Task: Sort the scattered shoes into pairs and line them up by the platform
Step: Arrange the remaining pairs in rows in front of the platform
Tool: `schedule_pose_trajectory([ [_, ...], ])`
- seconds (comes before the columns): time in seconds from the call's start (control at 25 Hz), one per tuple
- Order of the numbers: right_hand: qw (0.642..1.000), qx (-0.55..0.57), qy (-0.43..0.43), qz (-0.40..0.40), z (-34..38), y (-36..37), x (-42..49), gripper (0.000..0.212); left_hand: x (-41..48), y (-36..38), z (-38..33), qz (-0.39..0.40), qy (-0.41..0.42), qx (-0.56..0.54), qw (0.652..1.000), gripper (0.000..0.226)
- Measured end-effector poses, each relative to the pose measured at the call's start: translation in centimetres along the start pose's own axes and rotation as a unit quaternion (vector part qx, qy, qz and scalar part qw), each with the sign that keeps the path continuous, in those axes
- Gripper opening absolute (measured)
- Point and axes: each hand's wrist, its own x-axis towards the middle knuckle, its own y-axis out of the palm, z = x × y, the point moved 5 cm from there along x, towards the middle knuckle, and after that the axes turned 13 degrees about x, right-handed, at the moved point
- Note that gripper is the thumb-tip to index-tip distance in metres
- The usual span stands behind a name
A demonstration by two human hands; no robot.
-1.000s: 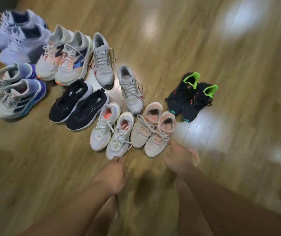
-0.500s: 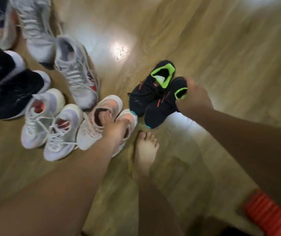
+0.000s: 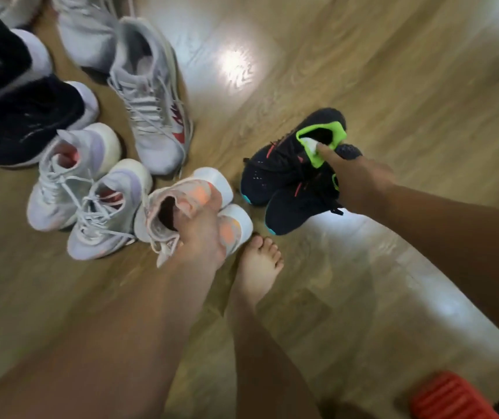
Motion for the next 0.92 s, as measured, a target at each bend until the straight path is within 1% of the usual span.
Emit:
schedule_pose_trajectory([
  [0.04, 0.998, -0.055, -0.018, -0.012, 0.7, -0.7, 1.0, 0.079, -0.8, -0.9, 0.6, -0.003, 0.000, 0.030, 1.000, 0.074],
  [0.12, 0.984, -0.174, -0.043, -0.027, 2.1, -1.9, 2.6, 0.047, -2.2, -2.7, 2.2, 0.015, -0.043, 0.076, 0.996, 0.075],
  [0.16, 0.973, -0.224, -0.047, -0.027, 2.7, -2.1, 3.1, 0.036, -2.5, -3.6, 3.0, 0.017, -0.061, 0.094, 0.994, 0.076],
  [0.2, 0.963, -0.265, -0.042, -0.019, 3.0, -2.1, 3.4, 0.032, -2.8, -4.3, 3.6, 0.021, -0.067, 0.104, 0.992, 0.075],
  [0.28, 0.947, -0.319, -0.034, -0.002, 3.1, -2.1, 3.4, 0.034, -3.3, -5.1, 4.4, 0.043, -0.066, 0.096, 0.992, 0.074],
  [0.36, 0.939, -0.343, -0.025, 0.015, 4.0, -1.5, 2.5, 0.033, -3.6, -6.0, 5.1, 0.072, -0.065, 0.072, 0.993, 0.071],
  [0.56, 0.935, -0.345, 0.025, 0.083, 8.5, 0.8, -1.5, 0.020, -3.9, -10.0, 5.8, 0.106, -0.058, 0.043, 0.992, 0.062],
  [0.64, 0.928, -0.363, 0.021, 0.086, 11.0, 1.1, -3.1, 0.019, -3.9, -12.7, 5.7, 0.111, -0.052, 0.031, 0.992, 0.055],
  [0.76, 0.919, -0.385, 0.021, 0.079, 15.3, 1.4, -5.2, 0.021, -3.7, -17.9, 6.2, 0.129, -0.023, -0.006, 0.991, 0.058],
  [0.84, 0.915, -0.393, 0.027, 0.082, 18.4, 1.8, -6.6, 0.023, -3.4, -21.6, 7.0, 0.133, 0.001, -0.041, 0.990, 0.050],
  [0.92, 0.909, -0.403, 0.024, 0.101, 22.3, 2.7, -8.0, 0.023, -2.8, -26.1, 8.1, 0.107, 0.015, -0.082, 0.991, 0.039],
])
